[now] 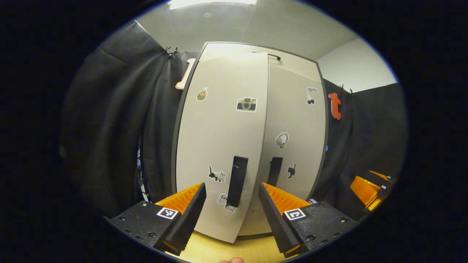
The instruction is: Grasp the bottle in the cabinet with the left hand and place it on the coaster, then close the right door with the right hand and the left door with the left hand.
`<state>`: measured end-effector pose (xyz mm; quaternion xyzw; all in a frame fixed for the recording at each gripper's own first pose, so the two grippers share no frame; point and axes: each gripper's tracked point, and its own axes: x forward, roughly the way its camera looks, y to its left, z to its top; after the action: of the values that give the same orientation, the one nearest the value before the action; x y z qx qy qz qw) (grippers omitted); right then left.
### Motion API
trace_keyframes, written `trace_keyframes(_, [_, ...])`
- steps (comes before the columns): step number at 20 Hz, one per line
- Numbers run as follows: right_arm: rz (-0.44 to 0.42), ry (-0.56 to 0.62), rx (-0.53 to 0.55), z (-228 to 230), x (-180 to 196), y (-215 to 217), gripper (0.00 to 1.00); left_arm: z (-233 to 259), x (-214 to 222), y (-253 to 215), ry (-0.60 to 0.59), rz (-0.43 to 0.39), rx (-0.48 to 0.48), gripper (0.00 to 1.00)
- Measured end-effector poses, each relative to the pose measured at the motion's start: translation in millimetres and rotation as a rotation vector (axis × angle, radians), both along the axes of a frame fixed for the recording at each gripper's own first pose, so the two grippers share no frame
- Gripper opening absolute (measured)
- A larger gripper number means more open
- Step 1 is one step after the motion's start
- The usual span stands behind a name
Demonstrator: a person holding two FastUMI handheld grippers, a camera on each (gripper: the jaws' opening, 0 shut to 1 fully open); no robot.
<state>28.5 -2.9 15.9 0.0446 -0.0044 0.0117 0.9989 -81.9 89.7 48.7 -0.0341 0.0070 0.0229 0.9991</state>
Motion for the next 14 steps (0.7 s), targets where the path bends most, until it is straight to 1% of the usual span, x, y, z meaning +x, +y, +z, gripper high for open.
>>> trace_keyframes(4, [-0.014, -0.026, 0.007, 17, -3, -3, 0.98, 13, -14, -10, -0.019, -0.012, 0.017, 0.89])
trace_keyframes(10, [-0.008, -0.014, -0.004, 13, -7, -1, 0.98, 14, -20, -15, -0.028, -0.018, 0.033, 0.9])
trace_keyframes(14, [0.002, -0.017, -0.013, 12, -8, 0, 0.98, 10, -19, -14, -0.022, -0.016, 0.021, 0.89])
